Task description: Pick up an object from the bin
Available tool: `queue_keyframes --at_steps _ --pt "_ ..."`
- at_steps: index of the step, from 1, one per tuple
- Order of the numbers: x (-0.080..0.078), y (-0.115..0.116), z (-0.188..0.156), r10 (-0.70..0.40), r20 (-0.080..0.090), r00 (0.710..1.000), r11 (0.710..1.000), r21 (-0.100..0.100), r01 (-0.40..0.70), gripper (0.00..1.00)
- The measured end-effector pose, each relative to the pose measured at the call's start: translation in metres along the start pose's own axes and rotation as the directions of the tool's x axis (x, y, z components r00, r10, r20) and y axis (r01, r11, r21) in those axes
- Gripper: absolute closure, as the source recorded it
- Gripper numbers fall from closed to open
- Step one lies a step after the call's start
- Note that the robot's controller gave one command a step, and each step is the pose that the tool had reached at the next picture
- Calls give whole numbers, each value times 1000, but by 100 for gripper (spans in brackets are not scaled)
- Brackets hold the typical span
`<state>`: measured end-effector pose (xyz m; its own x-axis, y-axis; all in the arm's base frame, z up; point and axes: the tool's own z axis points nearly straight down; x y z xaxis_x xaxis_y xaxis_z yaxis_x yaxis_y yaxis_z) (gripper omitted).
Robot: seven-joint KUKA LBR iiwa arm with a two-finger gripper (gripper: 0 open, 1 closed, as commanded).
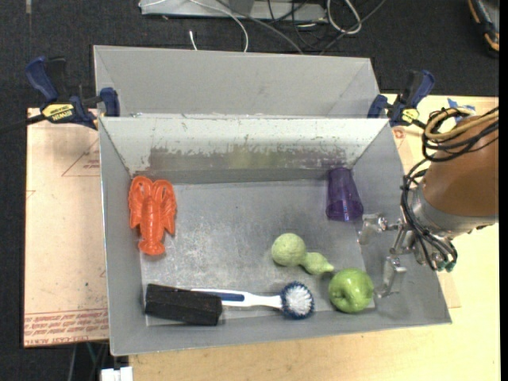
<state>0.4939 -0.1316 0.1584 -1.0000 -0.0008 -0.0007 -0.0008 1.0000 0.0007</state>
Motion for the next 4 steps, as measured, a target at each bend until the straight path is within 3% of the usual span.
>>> queue_keyframes --at_steps 1,2,3,4 --pt "9 31 88 171 10 985 985 -2 -171 0" --pt "13 46 33 51 8 999 999 1 -51 0" --pt "1 33 60 163 5 987 987 -1 -163 0" --pt "9 57 87 73 24 997 997 1 -73 0"
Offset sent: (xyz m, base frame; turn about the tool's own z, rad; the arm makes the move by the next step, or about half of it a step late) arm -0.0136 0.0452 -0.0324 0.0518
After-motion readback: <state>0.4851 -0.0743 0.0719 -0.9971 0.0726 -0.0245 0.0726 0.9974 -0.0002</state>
